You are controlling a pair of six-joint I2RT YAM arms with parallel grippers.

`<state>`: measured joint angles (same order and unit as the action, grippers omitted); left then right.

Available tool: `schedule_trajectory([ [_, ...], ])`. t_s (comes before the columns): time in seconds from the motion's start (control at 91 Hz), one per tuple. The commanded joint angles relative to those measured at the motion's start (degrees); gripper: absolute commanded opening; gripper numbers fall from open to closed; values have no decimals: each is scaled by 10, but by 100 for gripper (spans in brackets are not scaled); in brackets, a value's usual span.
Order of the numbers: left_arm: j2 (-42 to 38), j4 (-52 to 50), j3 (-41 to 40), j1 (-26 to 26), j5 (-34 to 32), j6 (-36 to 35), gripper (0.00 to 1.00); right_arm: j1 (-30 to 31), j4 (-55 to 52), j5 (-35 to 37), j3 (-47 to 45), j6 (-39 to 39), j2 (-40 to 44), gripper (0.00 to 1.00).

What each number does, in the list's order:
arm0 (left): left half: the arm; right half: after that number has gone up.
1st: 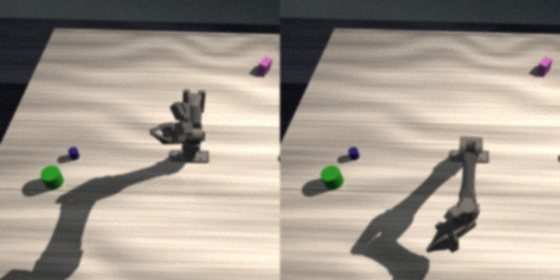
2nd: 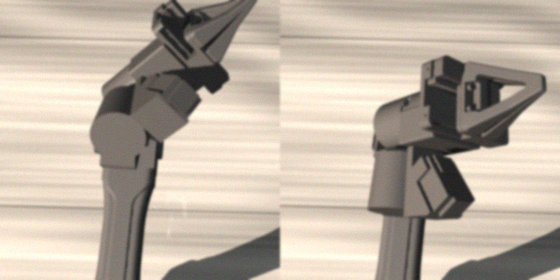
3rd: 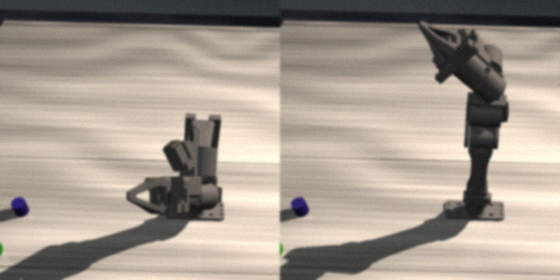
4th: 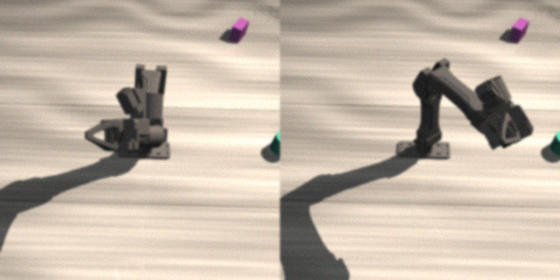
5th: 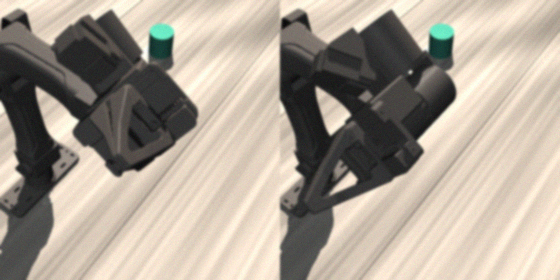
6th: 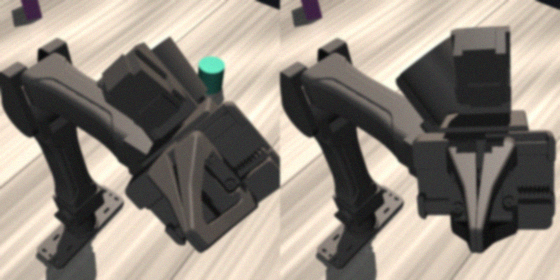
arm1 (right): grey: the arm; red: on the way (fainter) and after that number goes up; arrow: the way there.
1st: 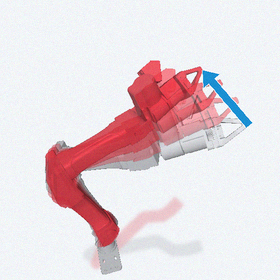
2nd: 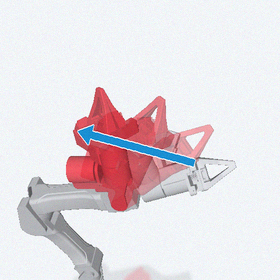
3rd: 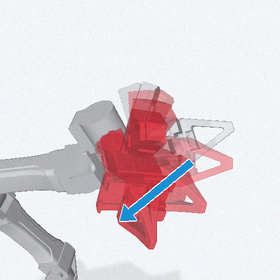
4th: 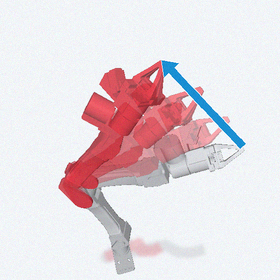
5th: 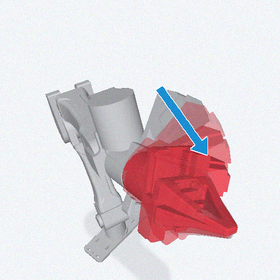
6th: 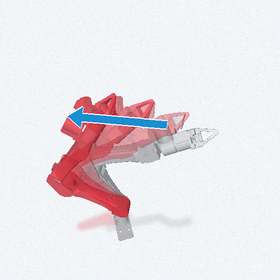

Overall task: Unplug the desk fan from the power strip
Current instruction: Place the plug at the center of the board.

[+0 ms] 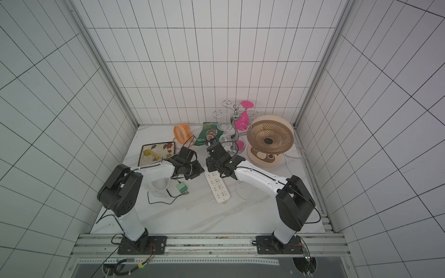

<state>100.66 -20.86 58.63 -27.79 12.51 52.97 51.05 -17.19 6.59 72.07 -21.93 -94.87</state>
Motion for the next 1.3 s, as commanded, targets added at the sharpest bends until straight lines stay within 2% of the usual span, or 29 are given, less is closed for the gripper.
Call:
schedule_trajectory([
  [0.0,-63,-81,40,4,-39,-23,40,-8,-7,-17,37,-8,-21,0],
  [0.066,-101,-111,60,12,-66,-23,42,-9,-3,-34,52,-7,-31,0],
  [0.132,-146,-118,61,37,-60,-31,43,-9,-2,-56,66,-2,-43,0],
  [0.209,-191,-161,72,66,-88,-40,42,-4,-1,-87,82,3,-57,0],
  [0.33,-260,-204,70,145,-100,-38,43,6,-3,-147,116,11,-92,0],
  [0.462,-327,-209,43,221,-130,-37,45,33,-34,-200,196,28,-148,0],
  [0.605,-363,-222,23,288,-139,-39,46,49,-50,-254,269,15,-214,1],
  [0.792,-376,-235,14,312,-184,-22,48,35,-69,-238,367,-38,-311,1],
  [0.957,-369,-249,54,313,-232,-47,51,23,-38,-251,452,-94,-405,4],
  [1.034,-368,-234,53,313,-237,-56,51,19,6,-243,453,-129,-428,7],
  [1.11,-372,-222,42,314,-243,-50,50,14,29,-224,444,-154,-442,11],
  [1.187,-378,-212,29,318,-245,-42,50,6,21,-204,444,-175,-454,21],
  [1.242,-383,-210,23,319,-247,-39,50,2,5,-188,446,-180,-457,34],
  [1.286,-383,-210,20,320,-249,-40,51,2,-10,-173,445,-175,-454,50],
])
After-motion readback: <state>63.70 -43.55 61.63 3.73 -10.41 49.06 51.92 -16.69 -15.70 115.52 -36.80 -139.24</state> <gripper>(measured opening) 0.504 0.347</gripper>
